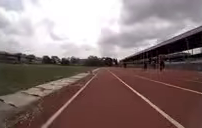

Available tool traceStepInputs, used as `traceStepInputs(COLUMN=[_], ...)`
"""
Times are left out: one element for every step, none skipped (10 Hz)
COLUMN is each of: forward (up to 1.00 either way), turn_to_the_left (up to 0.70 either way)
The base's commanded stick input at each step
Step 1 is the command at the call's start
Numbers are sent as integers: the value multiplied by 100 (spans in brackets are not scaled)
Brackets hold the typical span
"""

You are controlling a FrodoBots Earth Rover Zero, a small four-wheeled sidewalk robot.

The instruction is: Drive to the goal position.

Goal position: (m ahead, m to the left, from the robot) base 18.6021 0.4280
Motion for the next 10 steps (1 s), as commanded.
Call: traceStepInputs(forward=[70,70,70,70,70,70,70,70,70,70], turn_to_the_left=[0,0,0,0,0,0,0,0,0,0])
